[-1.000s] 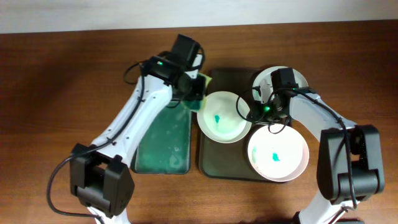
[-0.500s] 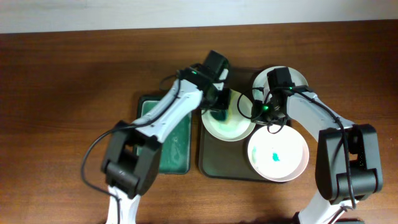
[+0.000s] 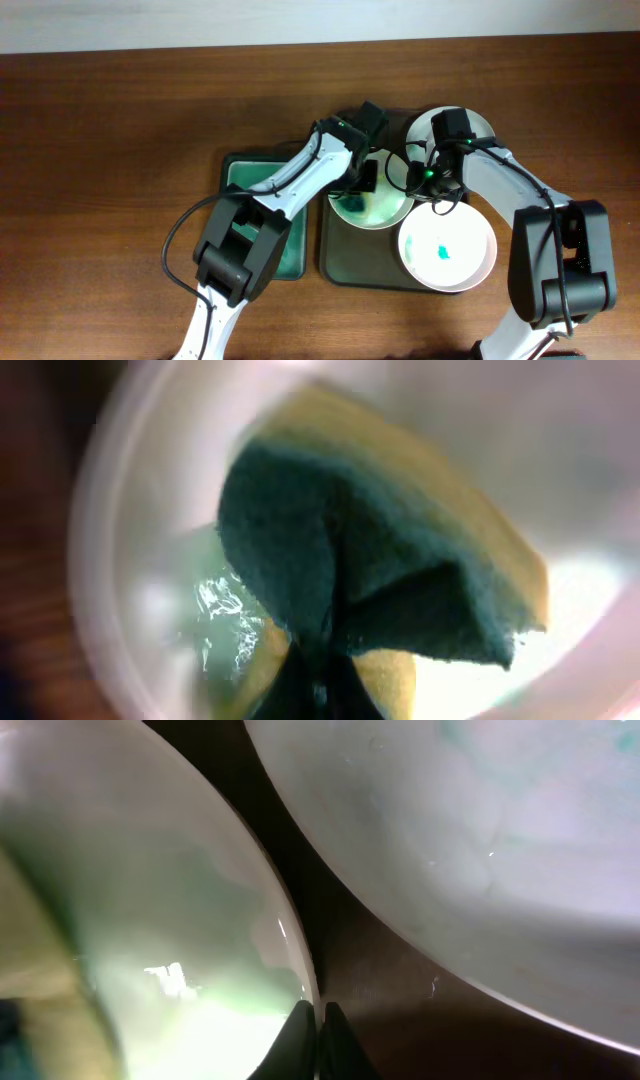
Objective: Clean dirty plates on tray and stack at the side
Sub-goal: 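Scrub the plate with the sponge while the right gripper holds it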
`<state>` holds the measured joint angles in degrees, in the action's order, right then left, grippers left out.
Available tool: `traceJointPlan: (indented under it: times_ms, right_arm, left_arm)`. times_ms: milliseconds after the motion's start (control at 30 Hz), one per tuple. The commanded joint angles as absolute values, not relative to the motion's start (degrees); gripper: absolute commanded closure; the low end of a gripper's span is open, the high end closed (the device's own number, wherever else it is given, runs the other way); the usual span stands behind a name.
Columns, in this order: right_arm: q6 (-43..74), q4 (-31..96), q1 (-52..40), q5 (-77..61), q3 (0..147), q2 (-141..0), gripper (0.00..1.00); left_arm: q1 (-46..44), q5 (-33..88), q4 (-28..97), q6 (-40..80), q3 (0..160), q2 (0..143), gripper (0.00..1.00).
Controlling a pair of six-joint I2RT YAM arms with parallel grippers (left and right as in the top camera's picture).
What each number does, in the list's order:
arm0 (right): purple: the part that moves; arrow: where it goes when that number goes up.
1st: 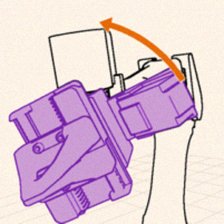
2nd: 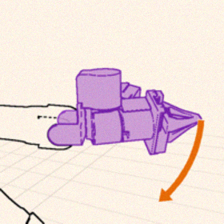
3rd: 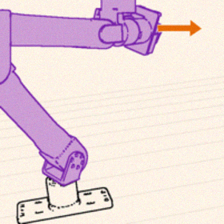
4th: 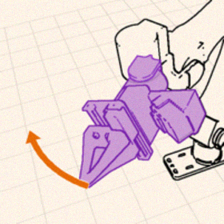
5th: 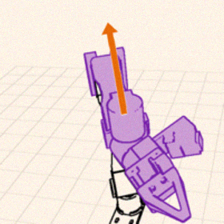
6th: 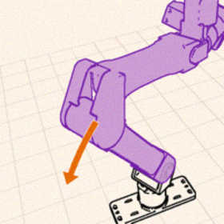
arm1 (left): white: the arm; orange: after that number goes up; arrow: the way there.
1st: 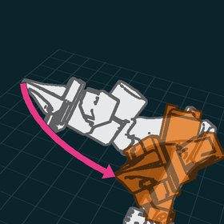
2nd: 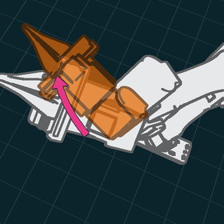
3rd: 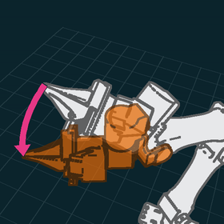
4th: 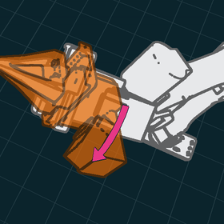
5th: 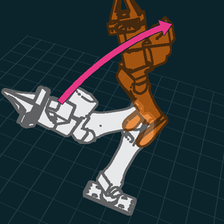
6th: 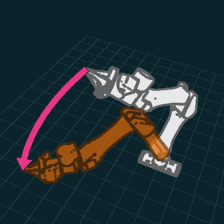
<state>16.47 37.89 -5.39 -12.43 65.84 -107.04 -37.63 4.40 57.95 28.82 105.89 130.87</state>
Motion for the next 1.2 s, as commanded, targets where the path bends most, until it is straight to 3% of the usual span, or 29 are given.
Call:
traceJointPlan:
  times_ms: [0, 100, 300, 467, 867, 1067, 1167]
  right_arm:
    - [17.04, 38.41, -5.21, -10.26, 65.69, -107.09, 0.96]
    - [17.02, 38.41, -5.21, -10.26, 65.69, -107.09, 0.96]
    - [16.99, 38.39, -5.23, -10.26, 65.69, -107.09, 0.96]
    - [16.99, 38.37, -5.23, -10.28, 65.69, -107.09, 0.96]
    - [16.99, 38.39, -5.23, -10.28, 65.69, -107.09, 0.96]
    - [16.99, 38.35, -5.23, -10.26, 65.69, -107.09, 0.96]
    - [16.99, 38.35, -5.23, -10.26, 65.69, -107.09, 0.96]
  left_arm:
    - [-35.0, -12.53, 63.42, 30.39, 107.02, 133.95, 1.0]
    - [-34.54, -9.39, 61.8, 30.37, 107.02, 134.04, 1.0]
    - [-36.36, 14.39, 50.7, 29.91, 106.96, 134.15, 1.0]
    - [-39.2, 27.14, 43.11, 29.93, 106.96, 134.87, 1.0]
    - [-41.08, 27.7, 45.93, 29.58, 106.96, 137.99, 1.0]
    - [-41.1, 41.08, 48.05, 18.26, 106.98, 137.99, 1.0]
    - [-40.88, 38.81, 49.76, 18.13, 106.98, 137.99, 1.0]
